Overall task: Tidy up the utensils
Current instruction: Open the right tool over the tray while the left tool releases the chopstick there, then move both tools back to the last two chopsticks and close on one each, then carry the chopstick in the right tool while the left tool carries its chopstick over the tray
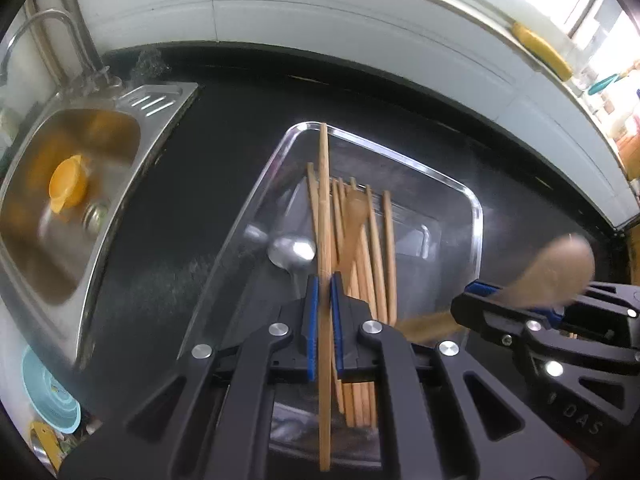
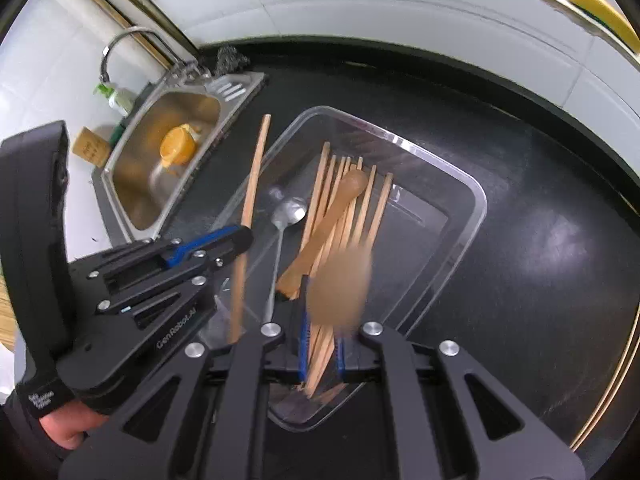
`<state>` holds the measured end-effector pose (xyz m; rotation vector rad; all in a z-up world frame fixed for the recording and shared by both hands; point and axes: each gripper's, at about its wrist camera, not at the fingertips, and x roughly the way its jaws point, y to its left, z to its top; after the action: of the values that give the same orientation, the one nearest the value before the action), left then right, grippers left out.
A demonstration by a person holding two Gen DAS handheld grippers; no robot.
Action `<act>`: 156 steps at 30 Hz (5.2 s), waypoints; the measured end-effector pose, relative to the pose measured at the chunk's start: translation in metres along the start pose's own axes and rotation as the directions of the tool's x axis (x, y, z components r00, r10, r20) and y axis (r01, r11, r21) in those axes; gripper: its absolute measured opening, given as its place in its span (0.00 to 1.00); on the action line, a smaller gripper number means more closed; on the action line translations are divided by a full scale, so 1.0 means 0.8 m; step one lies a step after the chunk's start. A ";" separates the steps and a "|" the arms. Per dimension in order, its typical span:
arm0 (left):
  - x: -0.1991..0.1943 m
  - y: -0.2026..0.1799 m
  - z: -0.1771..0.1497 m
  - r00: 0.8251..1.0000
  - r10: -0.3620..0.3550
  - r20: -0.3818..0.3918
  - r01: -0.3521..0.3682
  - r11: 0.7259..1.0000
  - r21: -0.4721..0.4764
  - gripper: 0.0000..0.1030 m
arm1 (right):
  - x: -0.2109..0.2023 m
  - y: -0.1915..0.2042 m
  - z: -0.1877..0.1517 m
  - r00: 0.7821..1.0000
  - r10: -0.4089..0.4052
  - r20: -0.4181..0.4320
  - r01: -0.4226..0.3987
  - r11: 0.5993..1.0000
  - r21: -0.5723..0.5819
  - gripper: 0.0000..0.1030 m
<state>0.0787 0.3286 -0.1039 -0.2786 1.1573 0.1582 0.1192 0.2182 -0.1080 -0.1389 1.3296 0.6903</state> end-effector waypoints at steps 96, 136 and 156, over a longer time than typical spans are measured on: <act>0.124 -0.518 -0.227 0.998 -0.062 -0.020 0.063 0.843 0.533 0.94 | -0.137 -0.453 -0.492 0.924 -0.382 0.013 0.359 0.879 0.314 0.95; 0.176 -0.536 -0.096 0.996 -0.092 -0.020 0.086 0.803 0.589 0.94 | -0.098 -0.465 -0.294 0.923 -0.351 0.159 0.323 0.930 0.177 0.32; 0.093 -0.531 -0.110 0.986 -0.164 -0.025 0.150 0.816 0.558 0.06 | -0.168 -0.449 -0.318 0.924 -0.334 0.185 0.272 0.916 0.294 0.07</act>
<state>0.1433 -0.1043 -0.1476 0.1523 1.0997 -0.3262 0.0873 -0.2386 -0.1540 -0.0462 1.1292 0.2500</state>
